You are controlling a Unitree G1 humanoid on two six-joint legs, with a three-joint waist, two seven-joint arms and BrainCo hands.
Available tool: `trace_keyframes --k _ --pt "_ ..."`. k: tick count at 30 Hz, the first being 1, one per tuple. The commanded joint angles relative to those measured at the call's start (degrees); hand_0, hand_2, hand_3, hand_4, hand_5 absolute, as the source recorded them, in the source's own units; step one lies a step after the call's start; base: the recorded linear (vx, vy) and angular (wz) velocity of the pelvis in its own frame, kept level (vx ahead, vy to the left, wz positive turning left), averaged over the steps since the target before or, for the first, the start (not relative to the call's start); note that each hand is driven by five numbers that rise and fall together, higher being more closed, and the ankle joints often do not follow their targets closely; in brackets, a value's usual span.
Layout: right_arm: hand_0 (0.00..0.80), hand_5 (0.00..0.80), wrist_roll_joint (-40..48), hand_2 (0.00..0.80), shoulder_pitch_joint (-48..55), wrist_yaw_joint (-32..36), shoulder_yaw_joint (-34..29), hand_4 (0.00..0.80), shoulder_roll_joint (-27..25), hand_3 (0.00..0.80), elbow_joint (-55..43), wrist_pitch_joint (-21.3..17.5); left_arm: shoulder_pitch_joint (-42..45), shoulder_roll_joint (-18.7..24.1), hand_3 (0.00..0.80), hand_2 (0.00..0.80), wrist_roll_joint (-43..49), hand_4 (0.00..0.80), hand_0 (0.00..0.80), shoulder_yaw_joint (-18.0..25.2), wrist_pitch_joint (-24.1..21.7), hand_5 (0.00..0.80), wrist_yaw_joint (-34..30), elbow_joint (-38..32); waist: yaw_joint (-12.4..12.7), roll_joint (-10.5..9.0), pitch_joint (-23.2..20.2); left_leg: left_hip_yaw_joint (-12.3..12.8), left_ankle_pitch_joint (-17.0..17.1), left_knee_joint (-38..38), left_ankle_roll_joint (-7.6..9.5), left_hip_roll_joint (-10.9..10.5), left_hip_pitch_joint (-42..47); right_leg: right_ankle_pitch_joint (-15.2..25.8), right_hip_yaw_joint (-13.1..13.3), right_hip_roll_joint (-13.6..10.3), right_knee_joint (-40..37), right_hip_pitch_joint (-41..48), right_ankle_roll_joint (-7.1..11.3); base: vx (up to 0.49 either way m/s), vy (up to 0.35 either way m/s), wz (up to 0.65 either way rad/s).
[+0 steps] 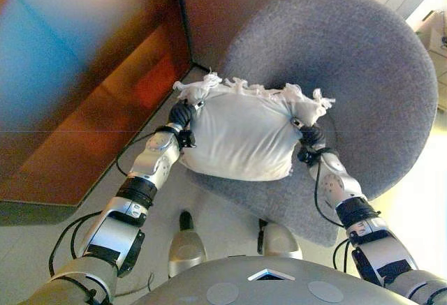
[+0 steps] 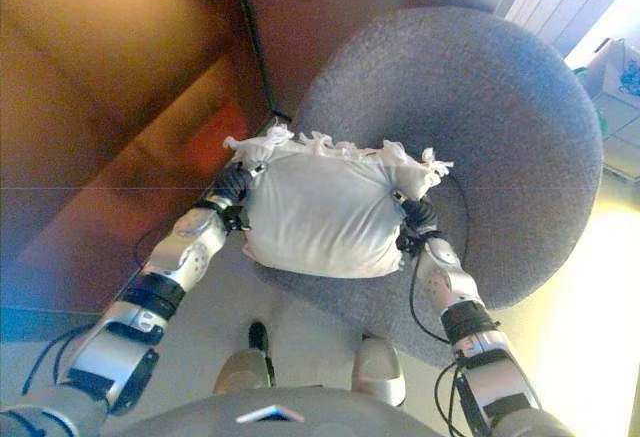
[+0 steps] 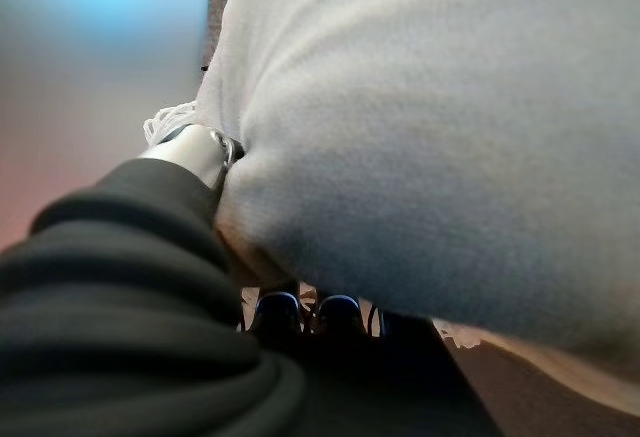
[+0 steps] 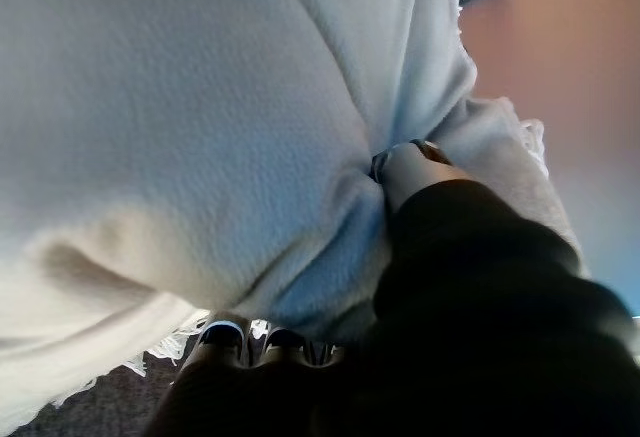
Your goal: Pick up the cushion and take it to the sofa
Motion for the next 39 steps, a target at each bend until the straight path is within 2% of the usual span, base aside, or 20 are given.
trace_keyframes --k 1,6,10,13,18,25,34,39 --pt "0.800 0.800 1.92 0.800 -7.86 2.01 -1.15 0.800 1.85 0.800 -6.66 -5.47 -7.20 -2.16 0.800 0.800 1.67 0.800 0.800 -3.93 -4.29 0.800 0.03 -4.01 -0.47 -1.21 2.62 0.65 -9.14 16.37 1.97 1.80 -5.74 -0.50 5.19 -4.03 8.78 -6.79 3.23 -0.072 -0.034 -0.05" --pt "0.800 0.800 4.15 0.800 -12.30 1.76 -1.86 0.800 0.19 0.800 -6.21 -5.58 -9.61 -1.10 0.800 0.800 2.22 0.800 0.800 -4.77 -4.22 0.800 0.84 -5.64 -0.18 -1.57 5.54 -1.34 -12.82 25.56 1.75 2.83 -12.17 -3.30 5.49 -4.35 17.41 -12.32 2.26 -0.034 -0.016 -0.15" --pt "0.800 0.800 5.39 0.800 -13.67 1.21 -3.59 0.800 -0.59 0.800 -5.86 -4.71 -10.95 -0.68 0.800 0.800 2.11 0.800 0.800 -4.73 -3.26 0.800 0.74 -5.51 0.21 -1.69 6.28 -2.72 -13.71 28.29 1.37 3.23 -14.45 -4.72 5.23 -4.64 21.05 -14.13 1.97 0.040 -0.047 -0.02" --pt "0.800 0.800 4.61 0.800 -14.62 0.25 -4.71 0.800 -1.29 0.800 -4.94 -4.10 -12.20 -0.46 0.800 0.800 1.99 0.800 0.800 -4.98 -2.54 0.800 1.60 -5.14 0.61 -2.15 6.75 -4.00 -13.18 28.21 0.65 3.24 -15.55 -4.81 4.91 -4.58 21.22 -14.53 2.16 0.067 -0.137 0.16" --pt "0.800 0.800 4.97 0.800 -19.08 -0.90 -4.63 0.800 -2.77 0.800 -2.26 -3.48 -16.10 -1.27 0.800 0.800 0.90 0.800 0.800 -4.74 -1.20 0.800 5.02 -3.98 1.20 -2.69 7.87 -6.06 -9.67 24.26 -0.72 3.17 -16.99 -4.54 3.88 -3.86 19.66 -15.26 2.01 -0.027 -0.117 0.15" --pt "0.800 0.800 5.17 0.800 -24.05 -2.78 -4.64 0.800 -5.63 0.800 2.36 -2.96 -20.59 -4.01 0.800 0.800 -4.73 0.800 0.800 -5.25 0.82 0.800 6.99 -0.28 1.90 -3.85 8.09 -6.77 -6.81 20.18 -1.50 2.99 -17.13 -4.43 2.49 -2.84 17.20 -13.55 2.11 0.035 -0.110 0.05" --pt "0.800 0.800 4.93 0.800 -27.86 -3.88 -6.54 0.800 -12.07 0.800 2.58 -2.61 -21.10 -6.33 0.800 0.800 -5.22 0.800 0.800 -7.92 4.86 0.800 7.25 -10.39 2.52 -5.87 8.09 -7.77 -6.49 20.46 -2.30 3.94 -18.36 -4.62 1.09 -1.48 14.63 -11.14 1.69 0.054 -0.077 0.06" --pt "0.800 0.800 6.40 0.800 -29.32 -3.18 -7.19 0.800 -14.58 0.800 3.43 -1.86 -21.62 -6.45 0.800 0.800 -6.47 0.800 0.800 -8.82 5.33 0.800 8.04 -11.63 2.82 -7.08 7.97 -8.38 -6.42 21.06 -2.57 4.53 -19.55 -4.51 0.32 -1.30 13.81 -10.58 1.65 0.020 -0.071 0.03"
